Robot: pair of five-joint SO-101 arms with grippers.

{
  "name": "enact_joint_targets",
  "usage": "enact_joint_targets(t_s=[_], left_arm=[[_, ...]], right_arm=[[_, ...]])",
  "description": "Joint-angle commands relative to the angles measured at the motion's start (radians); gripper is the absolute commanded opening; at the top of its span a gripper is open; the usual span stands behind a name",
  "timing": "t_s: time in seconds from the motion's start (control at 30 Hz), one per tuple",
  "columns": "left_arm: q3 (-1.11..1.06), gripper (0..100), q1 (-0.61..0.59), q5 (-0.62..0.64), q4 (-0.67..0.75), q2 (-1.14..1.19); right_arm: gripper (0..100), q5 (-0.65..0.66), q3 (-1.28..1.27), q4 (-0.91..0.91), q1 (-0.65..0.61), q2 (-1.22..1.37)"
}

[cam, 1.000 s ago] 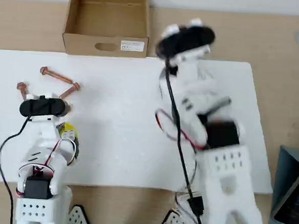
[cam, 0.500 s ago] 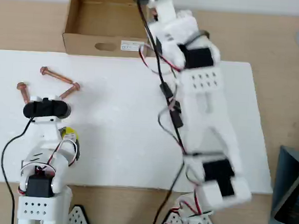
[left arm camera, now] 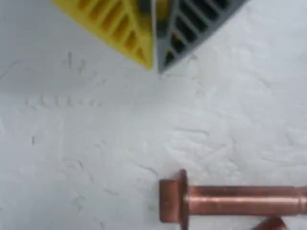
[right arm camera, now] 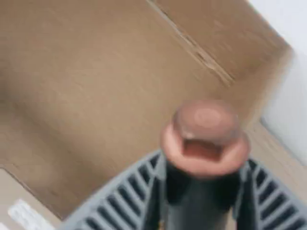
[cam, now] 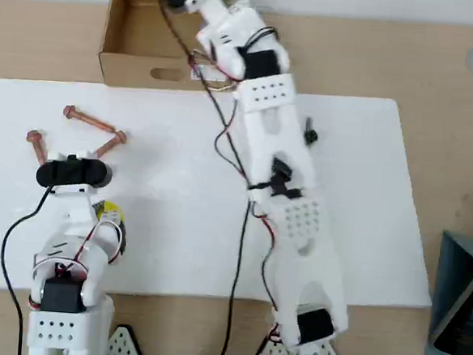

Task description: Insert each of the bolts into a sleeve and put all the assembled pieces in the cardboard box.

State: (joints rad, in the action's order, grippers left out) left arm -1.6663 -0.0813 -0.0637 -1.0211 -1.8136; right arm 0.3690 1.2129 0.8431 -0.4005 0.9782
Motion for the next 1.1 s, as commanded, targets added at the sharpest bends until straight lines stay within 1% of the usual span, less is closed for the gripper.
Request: enact_joint_targets(t_s=[0.0,0.1,0.17,0.57,0.63,0.73,0.9,1.07], left_arm=[[0.008,0,-0.002,-0.006,0.009,-0.008],[0.008,0,-0.002,-0.006,0.009,-0.008],[0.008,0,-0.002,-0.006,0.009,-0.008],[0.008,0,-0.002,-0.006,0.008,-0.008],[0.008,0,-0.002,-0.006,0.008,-0.008],[0.008,0,-0.002,-0.006,0.008,-0.008],[0.008,0,-0.002,-0.006,0.008,-0.008],[0.008,0,-0.002,-0.006,0.008,-0.008]], right_arm=[[5.5,0.044,0.243,-0.029,-0.035,0.101],[13.8,0.057,0.355,-0.029,-0.050,0.193],[16.1,0.057,0.392,-0.025,-0.058,0.231],[15.6,0.055,0.403,-0.012,-0.056,0.243],[15.6,0.055,0.414,0.031,-0.044,0.242],[15.6,0.055,0.460,0.141,-0.024,0.237],[15.6,0.051,0.452,0.321,0.007,0.093],[15.6,0.051,0.455,0.489,0.007,-0.021]])
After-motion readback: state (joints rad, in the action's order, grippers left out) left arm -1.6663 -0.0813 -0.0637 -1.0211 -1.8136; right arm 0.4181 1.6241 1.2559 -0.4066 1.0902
